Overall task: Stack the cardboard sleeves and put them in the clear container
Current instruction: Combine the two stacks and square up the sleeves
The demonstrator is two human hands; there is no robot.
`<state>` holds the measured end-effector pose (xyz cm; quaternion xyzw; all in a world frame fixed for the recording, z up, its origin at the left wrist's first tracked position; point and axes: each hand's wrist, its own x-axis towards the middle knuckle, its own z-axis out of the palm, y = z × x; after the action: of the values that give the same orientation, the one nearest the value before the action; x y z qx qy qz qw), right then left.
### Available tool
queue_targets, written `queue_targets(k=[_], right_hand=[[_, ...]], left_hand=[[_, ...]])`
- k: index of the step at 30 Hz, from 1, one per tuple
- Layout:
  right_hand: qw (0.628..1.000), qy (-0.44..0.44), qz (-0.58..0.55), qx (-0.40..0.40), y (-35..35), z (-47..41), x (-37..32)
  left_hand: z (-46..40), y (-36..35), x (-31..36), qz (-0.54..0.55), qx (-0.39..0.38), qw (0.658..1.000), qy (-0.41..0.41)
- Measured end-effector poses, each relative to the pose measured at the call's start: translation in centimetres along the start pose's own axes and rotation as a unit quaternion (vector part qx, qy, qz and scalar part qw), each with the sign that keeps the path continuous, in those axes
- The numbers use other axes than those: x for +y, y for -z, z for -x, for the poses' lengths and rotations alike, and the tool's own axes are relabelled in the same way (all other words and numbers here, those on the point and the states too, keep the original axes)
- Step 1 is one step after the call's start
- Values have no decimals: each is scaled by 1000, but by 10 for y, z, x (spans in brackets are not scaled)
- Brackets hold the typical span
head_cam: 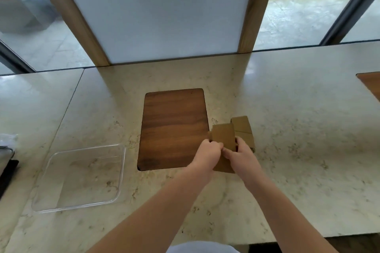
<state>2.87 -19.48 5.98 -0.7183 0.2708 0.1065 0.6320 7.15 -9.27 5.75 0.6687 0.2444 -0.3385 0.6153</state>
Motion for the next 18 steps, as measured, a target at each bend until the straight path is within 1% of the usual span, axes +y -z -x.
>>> queue_targets(k=[2, 5, 7, 12, 16, 18], right_hand=[[999, 13, -10, 41, 19, -9, -15], [997, 4, -41, 66, 35, -26, -32], [997, -16, -33, 68, 42, -42, -35], [996, -68, -9, 51, 53, -76, -33], [992, -92, -70, 49, 58, -91, -25], [992, -106, -63, 41, 60, -98, -18]], left_hand=[[-6, -31, 24, -20, -22, 999, -15], [-14, -68, 51, -8, -47, 999, 7], [-19, -83, 61, 2, -58, 998, 20], [-35, -108, 70, -8, -13, 1000, 21], [-54, -119, 65, -1, 18, 1000, 26], [-59, -121, 62, -7, 22, 999, 29]])
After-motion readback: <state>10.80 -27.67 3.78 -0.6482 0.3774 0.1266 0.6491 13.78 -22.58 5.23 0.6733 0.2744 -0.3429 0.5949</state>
